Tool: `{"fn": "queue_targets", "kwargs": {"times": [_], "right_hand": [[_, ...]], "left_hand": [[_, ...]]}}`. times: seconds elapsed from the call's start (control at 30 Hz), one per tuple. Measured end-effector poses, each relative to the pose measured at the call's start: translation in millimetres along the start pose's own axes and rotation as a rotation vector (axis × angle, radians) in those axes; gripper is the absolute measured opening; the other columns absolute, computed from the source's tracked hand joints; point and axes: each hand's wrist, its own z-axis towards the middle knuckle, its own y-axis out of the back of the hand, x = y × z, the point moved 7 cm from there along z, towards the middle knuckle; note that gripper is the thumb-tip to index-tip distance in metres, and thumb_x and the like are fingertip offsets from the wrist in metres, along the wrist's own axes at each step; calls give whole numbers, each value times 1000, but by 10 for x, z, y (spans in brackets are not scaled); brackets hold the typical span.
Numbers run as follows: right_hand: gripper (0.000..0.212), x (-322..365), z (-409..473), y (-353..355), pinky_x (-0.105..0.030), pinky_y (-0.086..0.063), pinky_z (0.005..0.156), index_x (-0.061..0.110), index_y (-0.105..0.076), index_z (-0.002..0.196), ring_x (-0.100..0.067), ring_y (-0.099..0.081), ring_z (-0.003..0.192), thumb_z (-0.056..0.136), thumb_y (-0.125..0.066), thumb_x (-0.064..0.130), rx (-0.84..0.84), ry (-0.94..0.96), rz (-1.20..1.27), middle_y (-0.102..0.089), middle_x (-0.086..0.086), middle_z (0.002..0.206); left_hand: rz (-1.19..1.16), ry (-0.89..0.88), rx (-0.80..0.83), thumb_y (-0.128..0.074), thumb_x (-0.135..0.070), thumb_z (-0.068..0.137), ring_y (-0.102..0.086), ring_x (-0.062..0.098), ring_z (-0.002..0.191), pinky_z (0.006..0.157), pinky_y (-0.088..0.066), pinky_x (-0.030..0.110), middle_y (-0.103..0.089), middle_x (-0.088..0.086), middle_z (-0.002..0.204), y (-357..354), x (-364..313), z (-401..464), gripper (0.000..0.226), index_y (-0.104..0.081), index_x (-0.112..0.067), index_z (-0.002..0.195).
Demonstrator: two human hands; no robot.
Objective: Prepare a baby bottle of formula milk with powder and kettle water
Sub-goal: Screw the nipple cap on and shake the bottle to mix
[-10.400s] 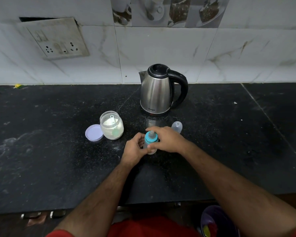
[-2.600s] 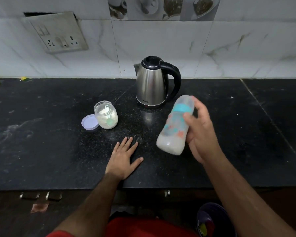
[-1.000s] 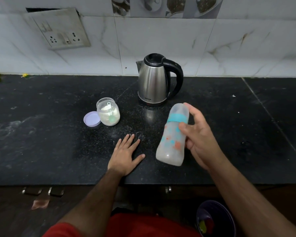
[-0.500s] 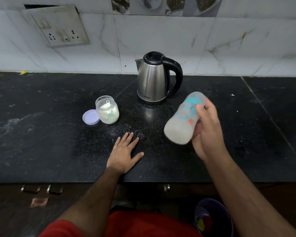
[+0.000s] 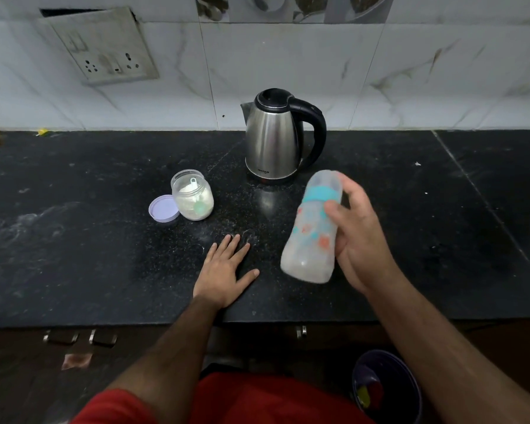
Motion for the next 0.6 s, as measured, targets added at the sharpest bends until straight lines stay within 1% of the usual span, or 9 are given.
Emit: {"fn": "queue_targets", "kwargs": {"times": [0.07, 0.13, 0.2, 0.23, 0.33, 0.37, 0.5, 0.53, 0.6], "right_hand": [[53, 15, 21, 1, -44, -59, 74, 26, -47, 133, -25, -70, 92, 82, -62, 20, 26, 2, -4, -71, -6, 109], [61, 51, 89, 112, -45, -56, 76, 20, -47, 135, -29, -66, 95, 78, -67, 31, -122, 15, 126, -64, -17, 118], [65, 37, 104, 174, -44, -55, 79, 18, -47, 137, -28, -65, 99, 78, -67, 36, -210, 28, 181, -61, -20, 122], [61, 6, 97, 166, -43, -55, 79, 19, -47, 137, -27, -66, 99, 81, -66, 32, -198, 19, 146, -61, -18, 123], [58, -61, 33, 16, -45, -57, 77, 24, -45, 138, -27, -69, 98, 83, -60, 22, 7, -51, -4, -65, -14, 118], [58, -51, 37, 9, -45, -57, 76, 23, -44, 138, -29, -69, 97, 82, -60, 21, 25, -52, -9, -64, -16, 119], [56, 29, 120, 148, -39, -57, 75, 19, -46, 137, -22, -68, 94, 83, -59, 26, -176, 0, 113, -64, -16, 118], [55, 22, 121, 144, -38, -58, 74, 20, -45, 137, -20, -69, 93, 84, -60, 25, -156, -2, 85, -66, -12, 115], [54, -4, 82, 21, -40, -60, 74, 26, -44, 135, -20, -72, 91, 86, -66, 19, 21, -54, -44, -73, -1, 103]], "left_hand": [[-3, 3, 6, -21, -75, 87, 2, 11, 153, 125, 2, 38, -10, -4, 166, -4, -1, -2, 81, -26, -31, 155], [0, 7, 9, -20, -75, 87, 4, 11, 153, 125, 2, 38, -9, -4, 166, -5, 5, -2, 82, -25, -31, 155], [1, 9, 10, -20, -75, 87, 4, 10, 153, 125, 3, 38, -9, -5, 166, -7, 5, -1, 81, -24, -32, 155], [0, 9, 9, -20, -75, 87, 4, 10, 153, 125, 3, 37, -9, -5, 166, -4, 3, 1, 81, -24, -32, 155], [-11, 5, 2, -25, -74, 88, 2, 11, 153, 125, 2, 38, -11, -3, 166, -4, 8, -2, 79, -26, -31, 155], [-11, 5, 0, -25, -74, 88, 2, 11, 153, 125, 2, 38, -11, -3, 166, -6, 11, -4, 79, -27, -31, 155], [-10, 8, 3, -21, -75, 87, 3, 11, 153, 125, 3, 37, -10, -4, 166, -3, 5, 2, 81, -26, -31, 155], [-11, 8, 2, -21, -75, 86, 3, 11, 153, 125, 2, 37, -10, -4, 166, 2, 2, 3, 82, -26, -31, 155], [-16, 7, 1, -20, -75, 85, 2, 11, 153, 125, 1, 38, -11, -4, 166, 7, -1, 4, 83, -27, -31, 155]]}}
